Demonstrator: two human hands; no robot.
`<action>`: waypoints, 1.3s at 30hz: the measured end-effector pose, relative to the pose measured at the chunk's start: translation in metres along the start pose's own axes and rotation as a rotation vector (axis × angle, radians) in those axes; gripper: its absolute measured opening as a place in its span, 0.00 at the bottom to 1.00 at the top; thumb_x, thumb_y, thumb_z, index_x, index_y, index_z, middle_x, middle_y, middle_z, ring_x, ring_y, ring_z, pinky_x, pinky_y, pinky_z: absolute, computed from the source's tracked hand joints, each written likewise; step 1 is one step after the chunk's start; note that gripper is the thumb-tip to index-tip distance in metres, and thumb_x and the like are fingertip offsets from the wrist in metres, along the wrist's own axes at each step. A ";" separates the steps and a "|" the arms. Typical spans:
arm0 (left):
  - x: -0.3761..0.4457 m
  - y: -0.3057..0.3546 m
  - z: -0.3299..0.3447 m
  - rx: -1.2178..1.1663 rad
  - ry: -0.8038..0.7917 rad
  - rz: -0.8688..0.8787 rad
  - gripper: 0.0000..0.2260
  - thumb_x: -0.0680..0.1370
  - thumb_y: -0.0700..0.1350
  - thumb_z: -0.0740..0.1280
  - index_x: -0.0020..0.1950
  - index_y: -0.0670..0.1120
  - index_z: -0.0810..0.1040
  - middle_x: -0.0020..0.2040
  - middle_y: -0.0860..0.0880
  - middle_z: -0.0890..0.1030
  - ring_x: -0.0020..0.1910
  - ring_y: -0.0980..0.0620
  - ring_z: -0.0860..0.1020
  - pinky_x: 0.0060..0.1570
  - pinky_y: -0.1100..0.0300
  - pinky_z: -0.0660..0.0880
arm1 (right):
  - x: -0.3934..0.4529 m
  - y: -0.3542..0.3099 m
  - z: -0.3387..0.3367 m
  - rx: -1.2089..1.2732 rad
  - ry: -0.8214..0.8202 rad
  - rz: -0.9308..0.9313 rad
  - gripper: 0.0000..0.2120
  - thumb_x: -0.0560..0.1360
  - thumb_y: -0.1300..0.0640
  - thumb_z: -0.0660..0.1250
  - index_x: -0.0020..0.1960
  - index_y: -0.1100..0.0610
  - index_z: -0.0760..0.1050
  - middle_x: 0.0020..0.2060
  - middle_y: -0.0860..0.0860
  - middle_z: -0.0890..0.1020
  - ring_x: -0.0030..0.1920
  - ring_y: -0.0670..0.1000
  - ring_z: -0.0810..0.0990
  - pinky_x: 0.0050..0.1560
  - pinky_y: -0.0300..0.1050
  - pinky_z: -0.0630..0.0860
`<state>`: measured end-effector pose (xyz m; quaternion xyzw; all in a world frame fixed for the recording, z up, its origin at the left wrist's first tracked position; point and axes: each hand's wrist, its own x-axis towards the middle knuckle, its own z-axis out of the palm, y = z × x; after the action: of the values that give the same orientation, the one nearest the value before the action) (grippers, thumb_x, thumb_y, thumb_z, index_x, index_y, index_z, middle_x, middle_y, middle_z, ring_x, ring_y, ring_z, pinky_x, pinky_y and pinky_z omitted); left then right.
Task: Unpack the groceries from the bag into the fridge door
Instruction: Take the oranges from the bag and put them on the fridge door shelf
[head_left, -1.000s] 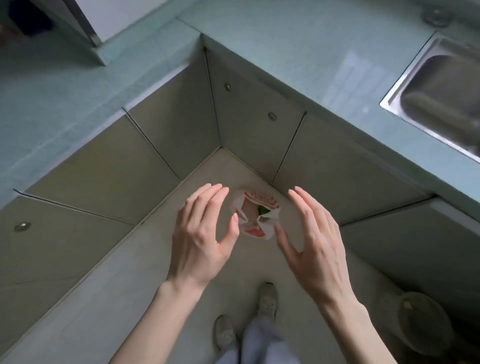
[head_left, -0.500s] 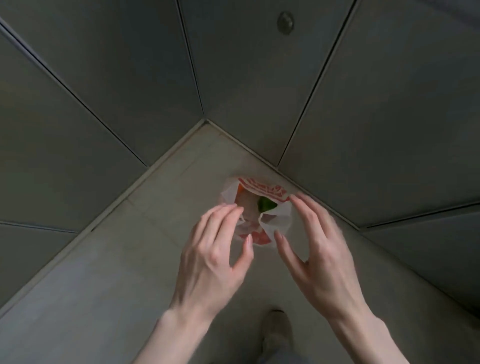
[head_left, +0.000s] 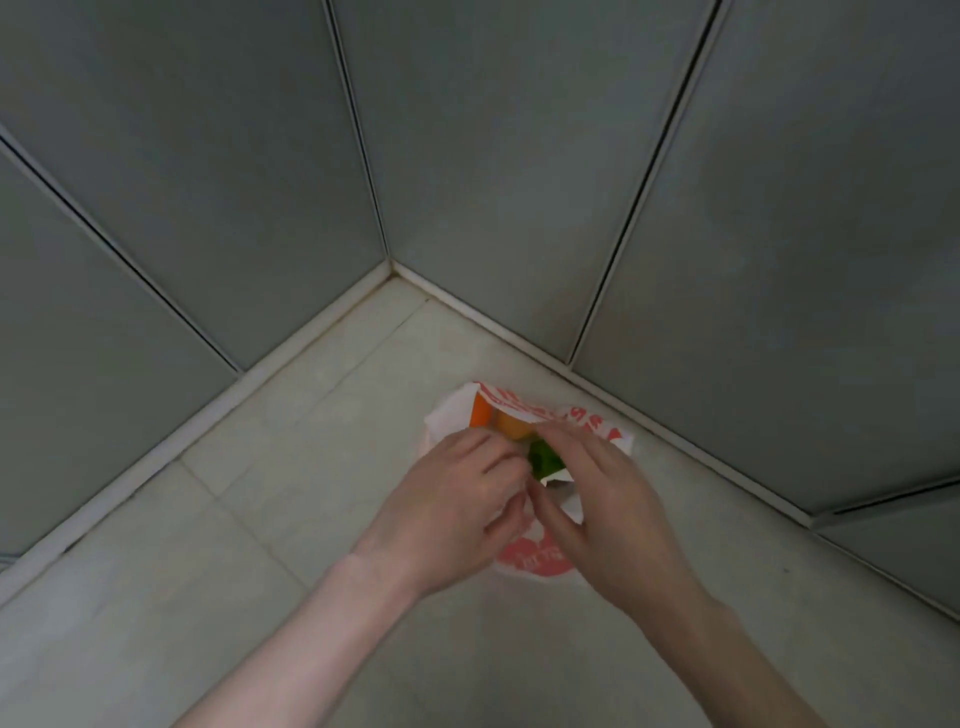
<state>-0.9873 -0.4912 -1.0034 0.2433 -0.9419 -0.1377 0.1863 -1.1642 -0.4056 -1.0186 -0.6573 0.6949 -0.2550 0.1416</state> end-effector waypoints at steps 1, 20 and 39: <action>0.001 -0.008 0.007 0.023 -0.047 -0.003 0.06 0.78 0.45 0.65 0.49 0.46 0.81 0.49 0.50 0.81 0.50 0.47 0.79 0.54 0.55 0.76 | 0.004 0.005 0.010 -0.003 -0.014 -0.012 0.22 0.81 0.47 0.64 0.74 0.48 0.72 0.67 0.43 0.79 0.64 0.47 0.78 0.66 0.45 0.75; 0.008 -0.069 0.018 0.652 -0.261 -0.196 0.14 0.66 0.53 0.77 0.41 0.43 0.84 0.45 0.41 0.82 0.50 0.39 0.81 0.74 0.39 0.69 | 0.041 0.073 0.025 -0.736 -0.220 0.137 0.44 0.67 0.42 0.76 0.77 0.52 0.64 0.71 0.53 0.75 0.70 0.57 0.75 0.71 0.57 0.72; 0.028 -0.120 0.015 0.720 -0.371 -0.181 0.42 0.78 0.62 0.67 0.84 0.44 0.54 0.84 0.40 0.57 0.82 0.39 0.56 0.82 0.41 0.46 | 0.111 0.086 -0.004 -0.590 -0.320 0.086 0.51 0.72 0.27 0.66 0.83 0.51 0.49 0.82 0.51 0.60 0.81 0.54 0.58 0.81 0.53 0.55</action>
<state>-0.9676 -0.6047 -1.0509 0.3457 -0.9224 0.1431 -0.0963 -1.2489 -0.5139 -1.0462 -0.6717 0.7349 0.0695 0.0631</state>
